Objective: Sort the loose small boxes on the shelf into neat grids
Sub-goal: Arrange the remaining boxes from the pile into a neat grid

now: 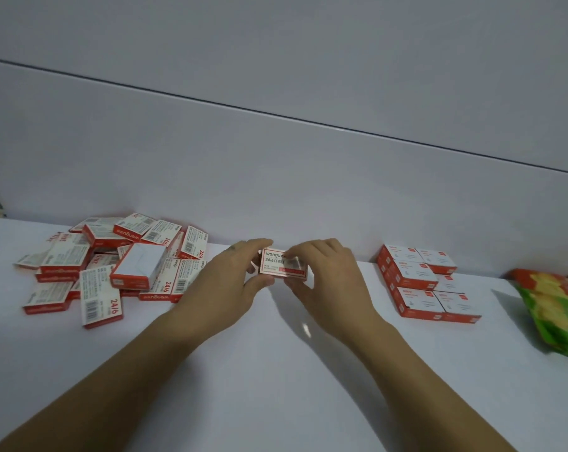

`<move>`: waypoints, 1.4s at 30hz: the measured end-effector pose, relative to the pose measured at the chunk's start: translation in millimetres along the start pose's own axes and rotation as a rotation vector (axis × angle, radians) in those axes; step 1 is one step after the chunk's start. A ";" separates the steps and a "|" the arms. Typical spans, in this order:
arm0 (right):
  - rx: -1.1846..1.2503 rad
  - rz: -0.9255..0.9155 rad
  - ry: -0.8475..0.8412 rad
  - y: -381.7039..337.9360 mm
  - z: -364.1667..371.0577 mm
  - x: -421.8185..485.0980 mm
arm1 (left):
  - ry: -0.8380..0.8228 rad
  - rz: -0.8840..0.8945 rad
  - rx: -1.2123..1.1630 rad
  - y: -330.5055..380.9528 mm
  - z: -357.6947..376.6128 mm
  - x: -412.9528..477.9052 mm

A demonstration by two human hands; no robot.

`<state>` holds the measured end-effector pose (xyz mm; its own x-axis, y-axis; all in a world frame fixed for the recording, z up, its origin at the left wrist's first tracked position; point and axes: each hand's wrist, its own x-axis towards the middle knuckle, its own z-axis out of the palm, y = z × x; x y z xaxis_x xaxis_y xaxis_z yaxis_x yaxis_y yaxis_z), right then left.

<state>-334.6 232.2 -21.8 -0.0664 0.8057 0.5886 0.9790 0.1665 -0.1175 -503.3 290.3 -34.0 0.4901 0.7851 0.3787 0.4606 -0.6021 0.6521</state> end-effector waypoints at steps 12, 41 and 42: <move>-0.204 0.141 -0.274 43.7 27.1 37.3 | -0.094 0.006 0.226 3.5 -0.6 -5.2; -0.006 0.045 -0.473 -48.2 4.7 29.8 | -0.102 -0.005 0.649 -2.8 -76.3 4.0; -0.001 0.027 -0.496 -54.9 9.9 30.6 | -0.100 -0.039 0.659 -7.6 -81.7 2.4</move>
<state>-392.3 253.3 -5.2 -0.1243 0.9831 0.1342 0.9818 0.1414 -0.1270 -566.1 308.7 15.6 0.5154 0.8102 0.2791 0.8198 -0.5610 0.1147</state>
